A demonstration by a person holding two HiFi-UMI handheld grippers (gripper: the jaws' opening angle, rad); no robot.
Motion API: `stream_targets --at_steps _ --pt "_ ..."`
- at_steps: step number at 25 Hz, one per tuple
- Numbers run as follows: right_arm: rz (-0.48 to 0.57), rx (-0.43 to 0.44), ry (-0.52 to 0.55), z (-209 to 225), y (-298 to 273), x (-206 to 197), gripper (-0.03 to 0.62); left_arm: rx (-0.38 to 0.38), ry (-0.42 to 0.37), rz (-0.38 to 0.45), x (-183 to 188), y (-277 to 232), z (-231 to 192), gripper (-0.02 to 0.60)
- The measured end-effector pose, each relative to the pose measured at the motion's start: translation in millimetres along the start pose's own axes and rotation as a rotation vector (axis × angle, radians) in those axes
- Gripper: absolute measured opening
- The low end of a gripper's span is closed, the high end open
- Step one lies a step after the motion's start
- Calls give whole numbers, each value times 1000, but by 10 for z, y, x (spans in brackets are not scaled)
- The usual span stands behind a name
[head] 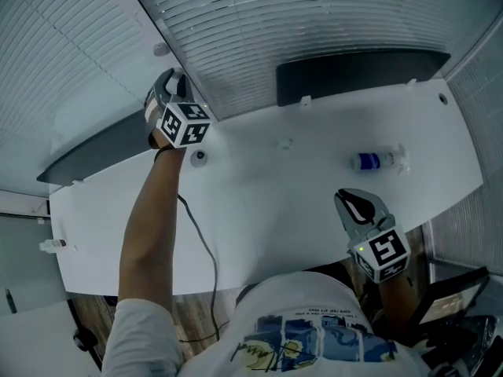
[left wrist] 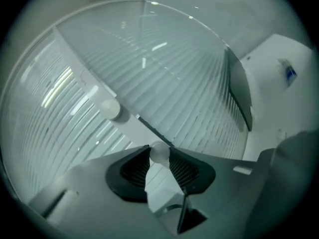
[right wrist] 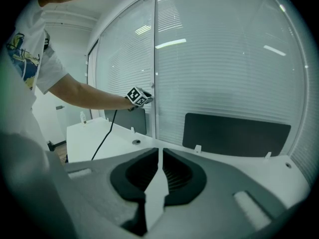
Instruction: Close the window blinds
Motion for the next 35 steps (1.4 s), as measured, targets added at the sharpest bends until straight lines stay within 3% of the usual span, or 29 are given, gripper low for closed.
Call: stream_targets --at_steps 4,10,13,19,21,26,35 --pt "2 2 5 17 -17 11 17 16 325 -6 12 12 -51 123" --pt "0 5 5 45 -24 -9 17 3 741 2 -20 29 -130 123" --pt "0 7 7 52 -25 -16 17 -29 895 1 -34 35 -147 123" --pt "13 13 16 45 -41 5 17 -101 1124 -10 -86 5 -167 123" --pt "13 13 15 39 -40 4 17 -117 1134 -15 -91 1 -167 123" --pt "13 13 19 21 -26 19 17 -127 1030 9 -59 26 -204 129" --pt "28 9 27 -103 -28 138 17 -139 978 45 -83 277 -290 156"
Point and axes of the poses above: the fingertips, and each gripper's own axes: y backward along the fingers, z to its right, x out of its top, the point moved 6 cm from there along y, backward along the fingers, and after that the axes turned 13 degrees about y, right-handed, at the moved point
